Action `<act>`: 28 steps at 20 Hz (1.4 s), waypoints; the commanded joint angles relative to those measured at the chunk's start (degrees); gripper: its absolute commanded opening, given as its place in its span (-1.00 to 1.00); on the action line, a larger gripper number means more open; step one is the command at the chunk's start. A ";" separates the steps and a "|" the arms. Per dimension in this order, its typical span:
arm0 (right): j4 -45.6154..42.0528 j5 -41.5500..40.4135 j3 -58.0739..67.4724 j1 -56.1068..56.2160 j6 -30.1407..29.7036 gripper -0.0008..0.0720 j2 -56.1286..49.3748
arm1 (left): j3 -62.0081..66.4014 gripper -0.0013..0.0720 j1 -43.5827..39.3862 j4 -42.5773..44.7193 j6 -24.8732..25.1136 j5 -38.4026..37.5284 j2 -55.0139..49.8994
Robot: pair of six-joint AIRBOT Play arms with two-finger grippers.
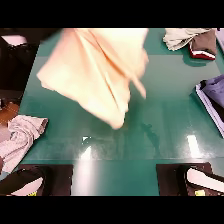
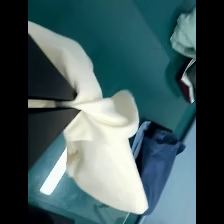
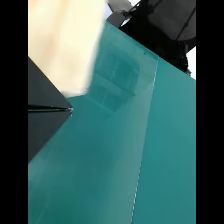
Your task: Fold the shirts.
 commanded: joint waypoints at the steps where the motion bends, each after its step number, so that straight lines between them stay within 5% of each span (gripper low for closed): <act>1: -0.04 0.09 -1.88 -0.04 0.20 -0.92 1.79 | 0.63 -0.91 -6.51 0.96 -0.33 -5.27 -8.90; 4: -0.15 0.02 -5.99 -0.09 0.15 -0.92 4.28 | 0.63 -0.89 -6.71 2.01 -3.37 -5.03 -18.27; 5: -0.17 -0.02 -7.34 -0.26 0.15 -0.92 5.05 | 0.63 -0.18 -5.81 2.62 -5.62 -5.07 -20.09; 6: -0.17 -0.02 -8.44 -0.57 0.15 -0.92 5.66 | 0.63 0.74 -4.44 2.69 -8.46 -5.35 -21.05; 7: -0.15 -0.11 -9.42 -1.14 0.15 -0.92 6.14 | 0.63 0.80 -2.43 2.91 -11.30 -6.16 -21.31; 13: -0.17 -0.87 -10.71 -4.20 0.15 -0.92 6.43 | -5.60 0.78 4.50 13.92 -13.81 -18.86 -16.22; 21: -0.20 -1.73 -10.71 -4.04 0.15 -0.92 5.03 | -52.33 0.79 -4.46 13.84 -18.21 5.49 1.05; 28: -0.20 1.38 -10.73 -4.02 0.15 -0.92 3.23 | -65.55 0.79 -8.50 13.97 -22.58 13.81 0.98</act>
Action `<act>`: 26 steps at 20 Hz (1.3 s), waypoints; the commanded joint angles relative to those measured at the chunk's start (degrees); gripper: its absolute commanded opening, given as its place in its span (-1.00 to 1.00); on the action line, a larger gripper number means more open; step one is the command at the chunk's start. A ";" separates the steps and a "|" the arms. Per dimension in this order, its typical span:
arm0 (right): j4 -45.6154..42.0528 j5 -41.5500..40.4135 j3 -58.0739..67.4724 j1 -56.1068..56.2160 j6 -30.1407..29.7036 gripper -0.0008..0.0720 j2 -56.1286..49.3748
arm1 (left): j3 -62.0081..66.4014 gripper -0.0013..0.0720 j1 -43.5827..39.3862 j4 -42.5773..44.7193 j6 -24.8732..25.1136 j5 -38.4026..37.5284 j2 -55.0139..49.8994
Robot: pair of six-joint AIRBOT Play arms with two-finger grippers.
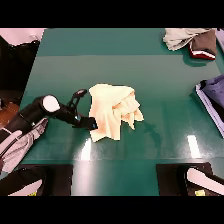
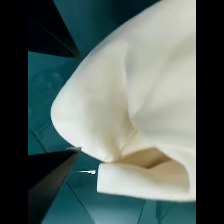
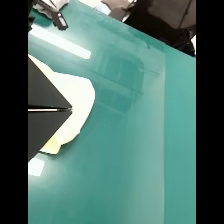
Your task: Fold the shirts.
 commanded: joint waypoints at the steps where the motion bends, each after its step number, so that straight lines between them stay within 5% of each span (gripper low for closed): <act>1: -0.02 0.87 -0.02 0.00 0.00 -0.92 -0.44 | -5.99 0.79 -1.01 -0.42 -1.53 5.03 0.42; 6: -0.04 0.52 -0.02 0.00 0.00 -0.92 -0.44 | -8.24 0.78 -1.01 -6.86 1.70 9.46 0.39; 7: -0.04 0.55 -0.02 0.00 0.00 -0.92 -0.44 | -8.24 0.33 -1.01 -7.06 1.73 10.05 0.39; 8: -0.04 0.57 -0.02 0.00 0.00 -0.92 -0.44 | -8.24 -0.50 -1.01 -7.08 1.77 10.56 0.42; 9: -0.04 0.57 -0.02 0.00 0.00 -0.92 -0.44 | -8.24 -0.87 -1.01 -7.15 2.43 10.95 0.42; 12: -0.76 0.59 -0.02 0.07 -0.02 -0.92 -0.46 | -6.32 -0.91 -0.61 -4.63 3.13 10.29 0.74; 19: -21.03 2.64 -6.80 12.39 -1.38 -0.91 -0.44 | 15.87 -0.91 10.56 8.81 2.58 -0.07 9.49; 20: -20.90 1.36 -10.78 14.45 -2.32 -0.80 -0.46 | 18.01 -0.91 11.19 10.34 2.58 -1.18 10.14; 22: -20.96 -2.69 -19.52 18.95 -3.67 0.44 -0.46 | 20.83 -0.91 11.19 12.31 2.58 -3.34 10.47; 23: -20.98 -5.31 -23.93 20.98 -3.69 0.65 -0.46 | 21.20 -0.91 11.19 12.31 2.62 -3.82 10.47; 26: -21.00 -16.26 -36.11 26.51 -9.55 0.65 -0.46 | 21.22 -0.90 11.19 12.31 2.62 -5.66 10.40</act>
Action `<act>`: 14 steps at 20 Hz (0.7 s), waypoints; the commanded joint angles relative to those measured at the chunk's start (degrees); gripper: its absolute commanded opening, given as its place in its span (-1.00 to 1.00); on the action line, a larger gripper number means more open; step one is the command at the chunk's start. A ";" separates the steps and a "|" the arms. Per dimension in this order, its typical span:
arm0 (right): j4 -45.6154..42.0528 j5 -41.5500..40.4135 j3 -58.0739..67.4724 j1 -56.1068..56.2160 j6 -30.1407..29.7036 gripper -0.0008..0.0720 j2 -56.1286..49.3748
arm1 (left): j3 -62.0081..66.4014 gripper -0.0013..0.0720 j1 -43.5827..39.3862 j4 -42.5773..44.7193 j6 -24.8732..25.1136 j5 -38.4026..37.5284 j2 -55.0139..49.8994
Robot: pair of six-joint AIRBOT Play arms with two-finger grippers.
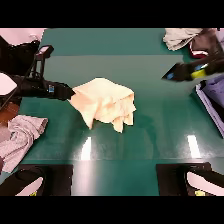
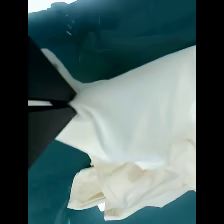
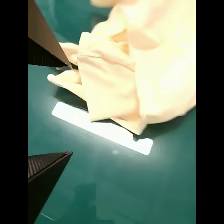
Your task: Fold the shirts.
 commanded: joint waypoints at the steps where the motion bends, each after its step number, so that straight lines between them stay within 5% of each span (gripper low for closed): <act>1: -1.05 -13.75 -13.62 6.80 -5.53 0.65 0.00 | 1.70 -0.90 0.50 1.60 0.00 -2.99 0.39; 4: -1.01 -21.49 -17.73 10.16 -6.91 0.65 -2.86 | 1.73 -0.90 0.50 1.60 -0.04 -3.67 0.39; 14: -0.98 -23.34 -5.27 15.65 -9.46 0.60 -21.88 | 1.70 -0.90 0.50 1.53 -1.38 -4.96 0.39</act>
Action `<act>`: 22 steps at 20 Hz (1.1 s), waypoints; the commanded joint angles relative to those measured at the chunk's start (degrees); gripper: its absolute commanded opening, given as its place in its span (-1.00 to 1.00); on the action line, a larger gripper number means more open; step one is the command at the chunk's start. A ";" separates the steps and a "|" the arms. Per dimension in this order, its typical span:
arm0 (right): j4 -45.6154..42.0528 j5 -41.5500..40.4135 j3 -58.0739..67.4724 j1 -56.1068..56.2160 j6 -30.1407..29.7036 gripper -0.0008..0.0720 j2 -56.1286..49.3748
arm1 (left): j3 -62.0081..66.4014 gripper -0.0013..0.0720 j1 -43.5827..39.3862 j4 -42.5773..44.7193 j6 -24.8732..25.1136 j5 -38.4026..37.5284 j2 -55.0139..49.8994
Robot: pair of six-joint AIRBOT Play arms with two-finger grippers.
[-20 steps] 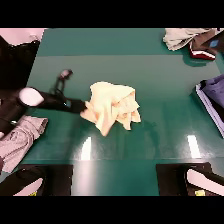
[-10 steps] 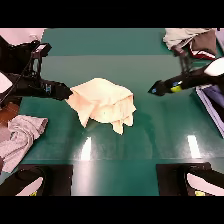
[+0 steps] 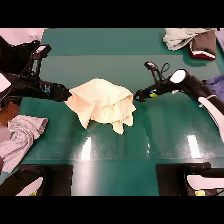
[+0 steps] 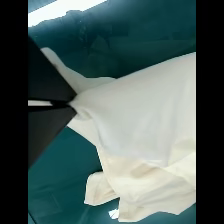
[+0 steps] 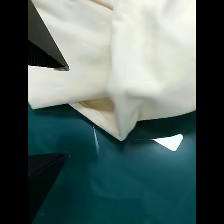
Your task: Fold the shirts.
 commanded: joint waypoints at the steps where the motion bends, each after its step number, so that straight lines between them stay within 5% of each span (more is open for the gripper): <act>1: -0.02 -0.48 5.46 1.90 -0.48 0.60 -5.97 | 0.07 -0.90 0.07 0.02 -0.52 -0.26 0.04; 5: -0.07 -0.46 11.28 3.56 -0.46 0.47 -10.64 | 0.07 -0.90 0.07 0.04 -0.52 -0.26 0.04; 7: -0.11 -0.63 13.14 3.69 -0.59 -0.85 -11.34 | 0.07 -0.90 0.07 0.02 -0.52 -0.26 0.04; 13: -0.22 -0.48 19.17 -0.92 -0.90 -0.93 -2.23 | 6.64 -0.91 0.07 4.94 -0.50 1.90 0.11; 22: -0.17 8.72 39.45 -11.32 -0.74 -0.93 22.84 | 48.61 -0.90 0.04 6.51 -0.02 -0.22 0.11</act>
